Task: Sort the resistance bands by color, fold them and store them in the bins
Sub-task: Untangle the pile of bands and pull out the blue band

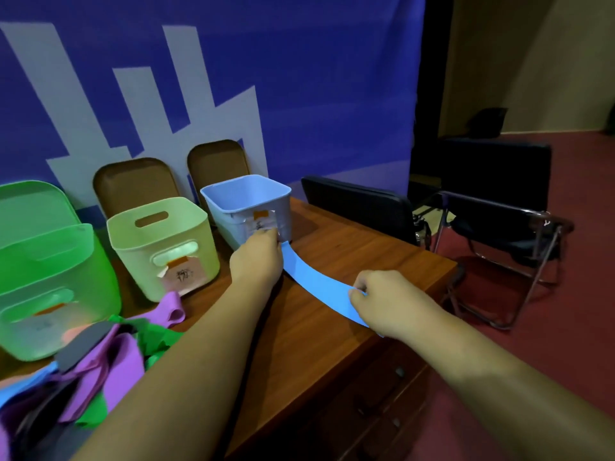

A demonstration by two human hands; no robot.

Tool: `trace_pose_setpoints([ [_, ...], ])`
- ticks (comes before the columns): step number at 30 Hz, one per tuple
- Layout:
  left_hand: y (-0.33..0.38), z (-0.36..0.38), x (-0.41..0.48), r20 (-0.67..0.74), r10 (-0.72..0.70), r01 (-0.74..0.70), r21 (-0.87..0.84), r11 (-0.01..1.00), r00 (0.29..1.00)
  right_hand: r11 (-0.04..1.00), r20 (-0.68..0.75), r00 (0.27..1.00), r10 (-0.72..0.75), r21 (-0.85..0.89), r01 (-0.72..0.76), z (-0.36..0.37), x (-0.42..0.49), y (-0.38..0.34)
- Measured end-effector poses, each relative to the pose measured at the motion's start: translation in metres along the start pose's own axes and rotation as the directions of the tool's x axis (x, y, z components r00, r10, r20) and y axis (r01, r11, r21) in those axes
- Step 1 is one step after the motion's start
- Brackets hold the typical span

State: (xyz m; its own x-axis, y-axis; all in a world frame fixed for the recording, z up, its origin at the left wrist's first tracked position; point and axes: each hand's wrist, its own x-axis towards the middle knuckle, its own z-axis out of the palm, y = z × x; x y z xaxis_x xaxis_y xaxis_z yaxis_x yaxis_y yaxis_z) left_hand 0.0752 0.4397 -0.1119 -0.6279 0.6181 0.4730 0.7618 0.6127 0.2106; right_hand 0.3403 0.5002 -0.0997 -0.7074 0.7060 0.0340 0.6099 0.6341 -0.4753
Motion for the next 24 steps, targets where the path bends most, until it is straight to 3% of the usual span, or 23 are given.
trace_pose_setpoints([
  [11,0.001,0.022,-0.006,0.083,0.039,-0.052,0.170,0.984,0.996,0.964,-0.083,0.994,-0.076,-0.262,0.051,0.006,-0.009,0.008],
  [20,0.015,-0.017,-0.019,0.197,-0.011,-0.018,0.141,0.990,0.980,0.946,-0.118,0.992,-0.031,-0.324,-0.009,0.000,-0.026,0.005],
  [24,0.009,-0.060,-0.028,0.292,0.017,-0.047,0.095,0.994,0.956,0.962,-0.140,0.990,-0.033,-0.275,-0.007,-0.006,-0.033,-0.016],
])
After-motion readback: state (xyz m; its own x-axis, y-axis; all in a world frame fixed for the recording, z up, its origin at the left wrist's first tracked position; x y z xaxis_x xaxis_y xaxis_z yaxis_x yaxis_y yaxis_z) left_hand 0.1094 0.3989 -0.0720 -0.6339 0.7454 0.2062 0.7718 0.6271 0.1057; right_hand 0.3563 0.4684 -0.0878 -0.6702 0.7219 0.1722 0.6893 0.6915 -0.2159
